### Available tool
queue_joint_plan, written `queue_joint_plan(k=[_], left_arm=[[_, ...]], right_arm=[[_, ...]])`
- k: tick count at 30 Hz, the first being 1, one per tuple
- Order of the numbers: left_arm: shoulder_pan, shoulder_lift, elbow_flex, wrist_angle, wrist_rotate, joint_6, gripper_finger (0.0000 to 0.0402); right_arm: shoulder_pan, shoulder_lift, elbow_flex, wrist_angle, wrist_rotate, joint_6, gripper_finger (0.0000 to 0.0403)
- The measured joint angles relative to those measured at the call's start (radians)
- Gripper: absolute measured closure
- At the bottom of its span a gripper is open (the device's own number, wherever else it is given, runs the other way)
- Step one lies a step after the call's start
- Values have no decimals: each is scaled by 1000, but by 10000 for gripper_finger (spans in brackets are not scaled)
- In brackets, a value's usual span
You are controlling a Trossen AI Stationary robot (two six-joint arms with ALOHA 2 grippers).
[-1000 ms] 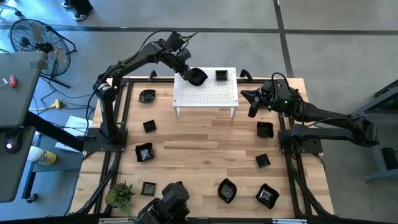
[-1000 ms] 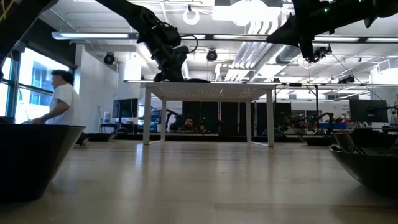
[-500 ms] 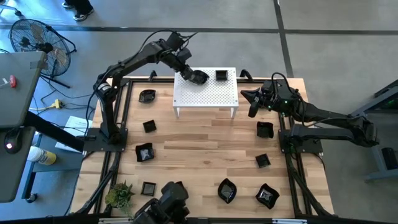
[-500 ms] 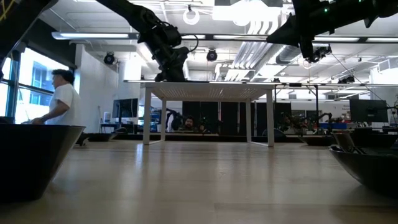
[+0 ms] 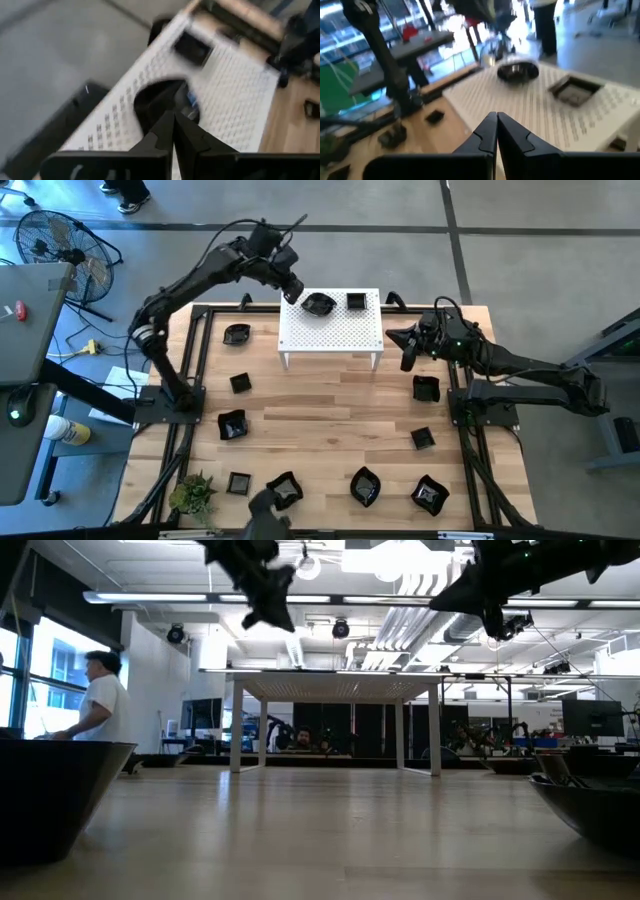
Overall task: Pick & Place Mini shaped plates
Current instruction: Put the distorted square plate on the shelf
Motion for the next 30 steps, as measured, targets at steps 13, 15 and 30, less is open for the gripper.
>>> queue_joint_plan(k=[13, 15, 30], left_arm=[[-265, -311, -600, 628, -182, -302, 401], [-299, -368, -696, 671, -222, -325, 401], [-246, -753, -1112, 842, -232, -291, 401]], right_arm=[[2, 0, 127, -609, -145, -19, 396], [5, 1, 127, -675, -166, -20, 391], [242, 81, 70, -1034, -17, 6, 292]])
